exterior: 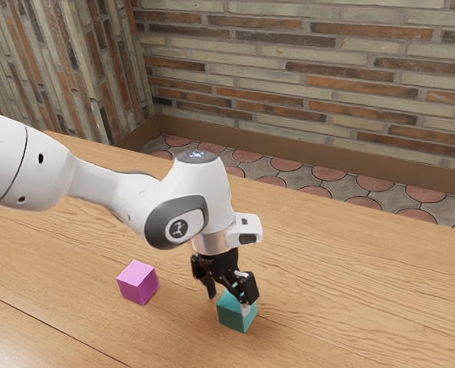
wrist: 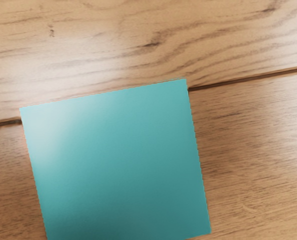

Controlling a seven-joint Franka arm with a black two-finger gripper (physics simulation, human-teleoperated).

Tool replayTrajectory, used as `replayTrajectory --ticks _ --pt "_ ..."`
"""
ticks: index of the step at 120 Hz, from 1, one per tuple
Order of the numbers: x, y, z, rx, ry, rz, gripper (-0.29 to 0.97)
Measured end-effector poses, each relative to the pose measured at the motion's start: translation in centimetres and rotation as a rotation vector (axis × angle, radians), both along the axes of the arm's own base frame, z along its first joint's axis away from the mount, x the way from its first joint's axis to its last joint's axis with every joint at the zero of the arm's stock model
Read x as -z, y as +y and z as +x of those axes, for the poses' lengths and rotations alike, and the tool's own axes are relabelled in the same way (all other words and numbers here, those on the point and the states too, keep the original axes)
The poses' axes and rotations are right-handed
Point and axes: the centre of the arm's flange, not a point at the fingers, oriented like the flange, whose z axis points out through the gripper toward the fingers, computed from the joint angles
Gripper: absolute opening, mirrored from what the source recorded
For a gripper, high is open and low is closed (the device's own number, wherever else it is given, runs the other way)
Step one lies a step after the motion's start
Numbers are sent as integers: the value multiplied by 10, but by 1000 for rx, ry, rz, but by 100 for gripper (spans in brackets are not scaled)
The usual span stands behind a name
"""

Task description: Pick up the blue block with one arm, and put the blue block on the pink block with one arm

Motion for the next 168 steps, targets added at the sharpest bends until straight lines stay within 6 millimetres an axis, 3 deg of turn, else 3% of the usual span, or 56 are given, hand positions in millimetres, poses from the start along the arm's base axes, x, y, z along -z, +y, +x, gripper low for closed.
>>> replayTrajectory --ticks 22,103,128,168 --pt "14 4 16 -3 0 24 68" --pt "54 -2 36 -12 39 39 66" --pt "53 -2 39 -12 29 46 53" --pt "53 -4 42 -11 22 52 46"
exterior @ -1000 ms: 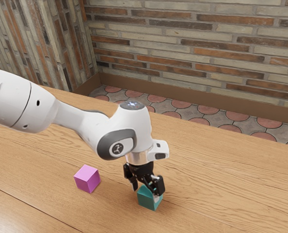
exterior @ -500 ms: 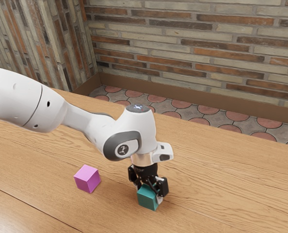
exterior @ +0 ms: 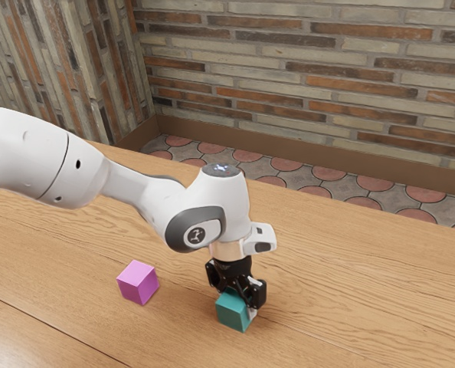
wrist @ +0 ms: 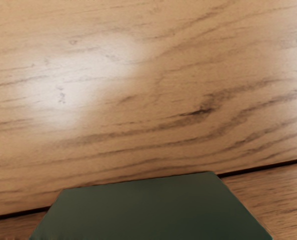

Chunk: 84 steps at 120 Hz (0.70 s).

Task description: Pick up the blue block with one arm, and put the blue block on the pink block with one arm

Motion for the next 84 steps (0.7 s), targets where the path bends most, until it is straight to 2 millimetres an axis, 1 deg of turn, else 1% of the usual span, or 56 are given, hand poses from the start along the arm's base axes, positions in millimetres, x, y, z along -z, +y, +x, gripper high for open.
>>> replayTrajectory --ticks 26,36,43,48,57,66,84 --pt "-17 5 -4 20 9 33 41" --pt "-17 7 -10 34 54 61 41" --pt "-26 16 -11 34 75 83 40" --pt "-38 20 -13 40 80 101 40" --pt "-52 39 -11 28 98 115 40" --pt "-57 60 -9 20 124 118 40" --pt "-66 89 -7 32 154 109 40"
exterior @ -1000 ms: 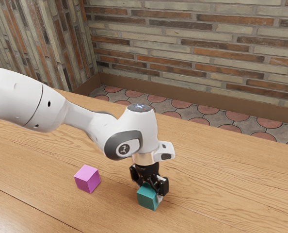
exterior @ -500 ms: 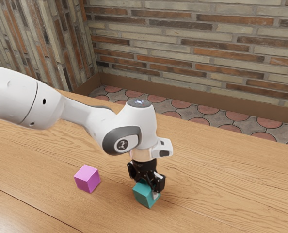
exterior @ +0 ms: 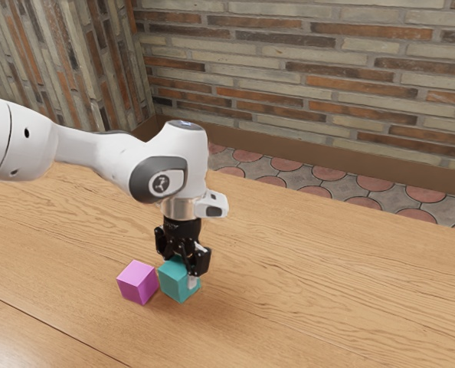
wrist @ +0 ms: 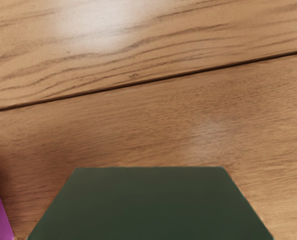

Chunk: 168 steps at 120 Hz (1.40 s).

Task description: Pick up the blue block with one arm, and put the blue block on the pink block with one arm

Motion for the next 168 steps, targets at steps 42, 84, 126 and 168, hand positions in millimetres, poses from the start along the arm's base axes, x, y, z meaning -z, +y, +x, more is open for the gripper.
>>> replayTrajectory --ticks 42,84,126,168 --pt "-11 76 5 22 55 -29 40" --pt "-10 122 3 58 97 -62 40" --pt "-10 140 2 49 108 -73 40" --pt "-10 141 3 -24 107 -60 40"
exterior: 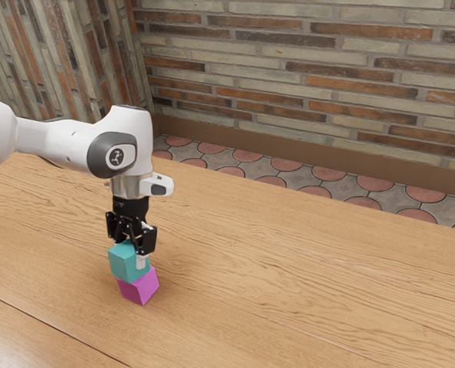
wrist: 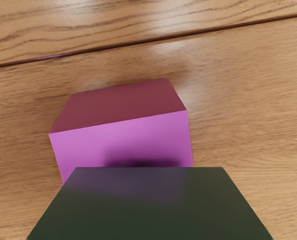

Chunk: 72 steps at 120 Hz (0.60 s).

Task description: Pick up the blue block with one arm, and put the blue block on the pink block with one arm

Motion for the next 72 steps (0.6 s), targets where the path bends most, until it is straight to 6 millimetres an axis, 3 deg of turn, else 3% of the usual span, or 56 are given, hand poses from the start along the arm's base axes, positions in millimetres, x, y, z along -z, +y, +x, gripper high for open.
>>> replayTrajectory --ticks 19,72 --pt "-1 9 0 -39 -3 8 40" --pt "0 8 2 -76 -7 16 40"
